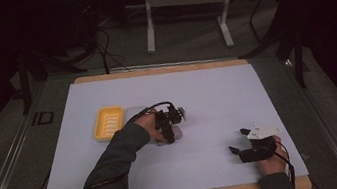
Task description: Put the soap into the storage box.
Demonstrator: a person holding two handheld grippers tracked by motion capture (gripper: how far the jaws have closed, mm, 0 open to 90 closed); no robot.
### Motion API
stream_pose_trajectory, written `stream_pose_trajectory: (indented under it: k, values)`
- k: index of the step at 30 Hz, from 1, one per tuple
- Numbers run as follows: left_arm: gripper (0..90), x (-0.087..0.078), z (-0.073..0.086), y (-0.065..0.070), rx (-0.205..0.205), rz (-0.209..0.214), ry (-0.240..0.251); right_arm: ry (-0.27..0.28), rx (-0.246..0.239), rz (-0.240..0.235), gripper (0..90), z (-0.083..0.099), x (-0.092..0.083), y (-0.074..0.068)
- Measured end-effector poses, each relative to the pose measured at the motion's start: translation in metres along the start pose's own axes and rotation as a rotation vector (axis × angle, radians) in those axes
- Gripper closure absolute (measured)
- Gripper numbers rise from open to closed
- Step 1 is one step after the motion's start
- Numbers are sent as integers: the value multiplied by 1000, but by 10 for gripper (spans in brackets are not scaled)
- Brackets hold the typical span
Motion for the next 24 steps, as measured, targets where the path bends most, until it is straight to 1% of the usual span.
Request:
stream_pose_trajectory:
  k: [2, 4, 11, 15, 17, 20, 24]
  values:
    - [498, 0, 1, 1, 8, -3, -1, 0, 0, 0, 184, 0, 0, 0]
    - [499, -2, 1, 0, 23, -26, 0, 0, 1, 0, 183, 0, 0, 0]
    - [499, -10, 0, 1, 31, -21, 26, 0, -1, 0, 184, 0, 0, 0]
    - [499, -13, 1, 4, 51, -17, 28, 0, 0, 1, 183, 0, 0, 0]
    - [499, -14, 2, 5, 49, -7, 31, 1, 0, 1, 183, 0, 0, 0]
    - [499, -16, 4, 5, 52, -12, 27, 0, 1, 1, 183, 0, 0, 0]
    - [499, -20, 7, 3, 43, -17, 30, 0, 3, 1, 183, 0, 0, 0]
Point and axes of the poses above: each handheld gripper's, and its own axes: x roughly forward along the jaws, z roughly out of its underside, y roughly to its right, the point moved 10 cm from there along x, roughly forward along the jaws, and after that the axes turned 6 degrees about z, right-handed, at the moved point
